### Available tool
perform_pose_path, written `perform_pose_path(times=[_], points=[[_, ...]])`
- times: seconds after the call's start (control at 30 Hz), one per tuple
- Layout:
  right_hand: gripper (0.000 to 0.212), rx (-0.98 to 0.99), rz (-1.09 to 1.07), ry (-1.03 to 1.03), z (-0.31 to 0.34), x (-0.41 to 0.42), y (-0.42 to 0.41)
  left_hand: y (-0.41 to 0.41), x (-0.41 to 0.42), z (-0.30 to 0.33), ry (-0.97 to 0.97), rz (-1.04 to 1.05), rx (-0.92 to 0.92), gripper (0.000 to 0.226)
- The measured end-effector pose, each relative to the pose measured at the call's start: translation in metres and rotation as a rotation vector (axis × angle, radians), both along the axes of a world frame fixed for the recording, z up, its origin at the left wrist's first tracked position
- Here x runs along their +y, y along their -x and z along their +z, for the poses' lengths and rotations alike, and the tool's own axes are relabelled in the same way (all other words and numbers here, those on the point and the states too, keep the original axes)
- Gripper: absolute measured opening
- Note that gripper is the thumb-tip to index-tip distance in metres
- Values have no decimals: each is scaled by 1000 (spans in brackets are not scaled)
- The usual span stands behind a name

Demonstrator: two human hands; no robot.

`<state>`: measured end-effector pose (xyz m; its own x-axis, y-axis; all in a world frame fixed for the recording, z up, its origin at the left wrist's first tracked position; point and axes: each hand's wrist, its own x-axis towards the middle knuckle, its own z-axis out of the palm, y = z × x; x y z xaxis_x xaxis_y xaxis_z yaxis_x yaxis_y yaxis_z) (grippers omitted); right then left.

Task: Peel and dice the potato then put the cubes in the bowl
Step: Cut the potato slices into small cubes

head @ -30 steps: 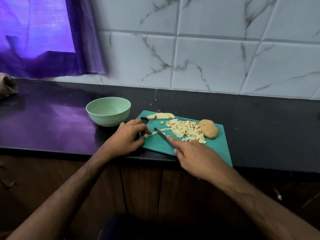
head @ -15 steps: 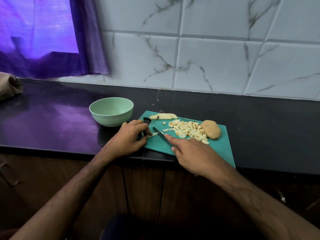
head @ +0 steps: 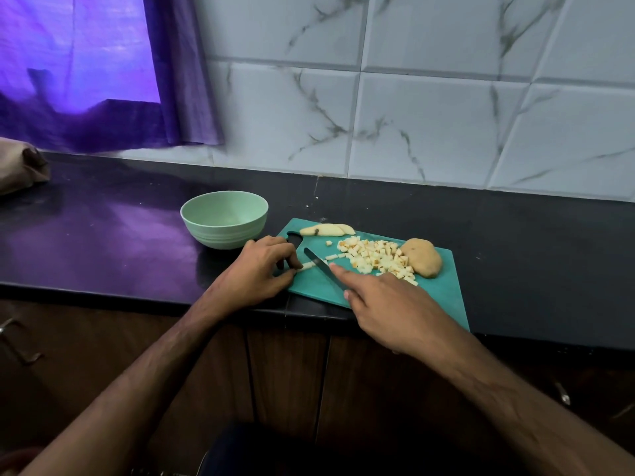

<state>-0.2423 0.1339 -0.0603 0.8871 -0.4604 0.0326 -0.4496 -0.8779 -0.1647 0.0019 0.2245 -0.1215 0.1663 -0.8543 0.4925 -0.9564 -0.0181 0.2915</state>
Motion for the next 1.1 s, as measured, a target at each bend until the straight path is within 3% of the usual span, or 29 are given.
perform_pose_path(times=[1.1], points=[[50,10,23,-40,-9,4,-11,-2,-1,-1,68,8,47,10]])
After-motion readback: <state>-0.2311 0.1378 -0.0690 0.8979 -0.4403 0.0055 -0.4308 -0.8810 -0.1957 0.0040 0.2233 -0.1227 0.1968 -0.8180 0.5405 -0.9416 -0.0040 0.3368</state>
